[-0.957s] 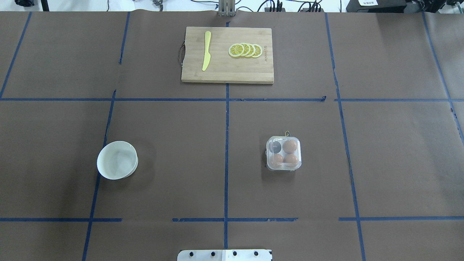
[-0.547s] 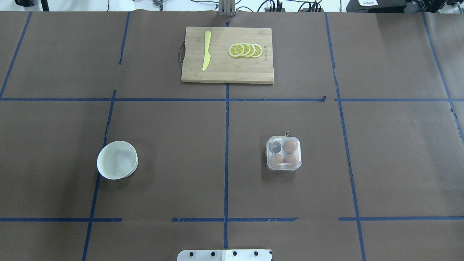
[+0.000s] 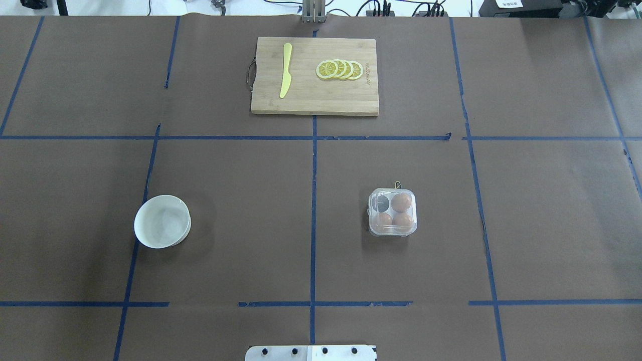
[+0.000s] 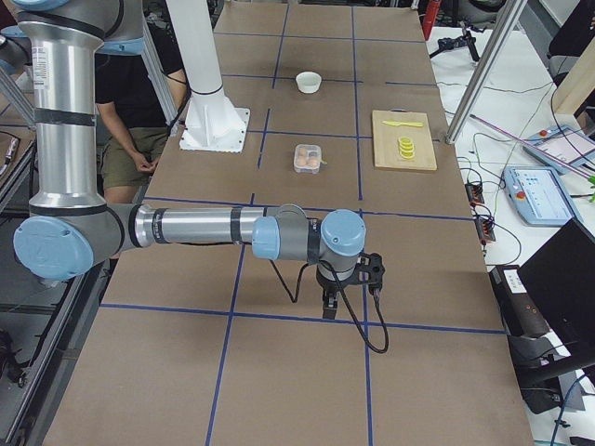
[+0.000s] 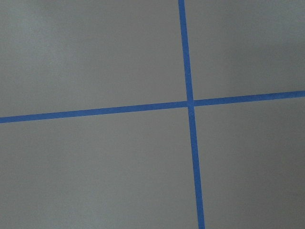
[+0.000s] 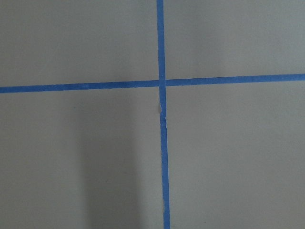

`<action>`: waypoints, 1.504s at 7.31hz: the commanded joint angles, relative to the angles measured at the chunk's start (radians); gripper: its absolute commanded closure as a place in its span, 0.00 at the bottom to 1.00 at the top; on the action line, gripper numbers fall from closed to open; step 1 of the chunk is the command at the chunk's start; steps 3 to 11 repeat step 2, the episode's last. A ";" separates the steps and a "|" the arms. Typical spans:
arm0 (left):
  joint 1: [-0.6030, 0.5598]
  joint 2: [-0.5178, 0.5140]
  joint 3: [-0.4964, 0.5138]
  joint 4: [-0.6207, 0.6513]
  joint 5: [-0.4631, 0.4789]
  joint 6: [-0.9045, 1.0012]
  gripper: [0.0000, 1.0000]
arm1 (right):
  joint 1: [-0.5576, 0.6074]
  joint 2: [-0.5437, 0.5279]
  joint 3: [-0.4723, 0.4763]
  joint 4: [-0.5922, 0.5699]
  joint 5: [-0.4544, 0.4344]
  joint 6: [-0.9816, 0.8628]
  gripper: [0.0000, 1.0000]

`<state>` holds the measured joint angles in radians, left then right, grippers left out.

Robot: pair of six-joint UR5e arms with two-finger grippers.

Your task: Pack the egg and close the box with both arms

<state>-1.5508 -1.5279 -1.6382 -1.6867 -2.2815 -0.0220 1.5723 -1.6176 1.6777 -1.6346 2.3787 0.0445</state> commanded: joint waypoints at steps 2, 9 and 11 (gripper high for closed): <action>0.000 0.000 0.009 -0.034 -0.001 -0.001 0.00 | 0.000 -0.007 -0.001 0.004 -0.001 -0.002 0.00; 0.000 0.000 0.009 -0.034 -0.001 -0.001 0.00 | 0.000 -0.007 -0.001 0.004 -0.001 -0.002 0.00; 0.000 0.000 0.009 -0.034 -0.001 -0.001 0.00 | 0.000 -0.007 -0.001 0.004 -0.001 -0.002 0.00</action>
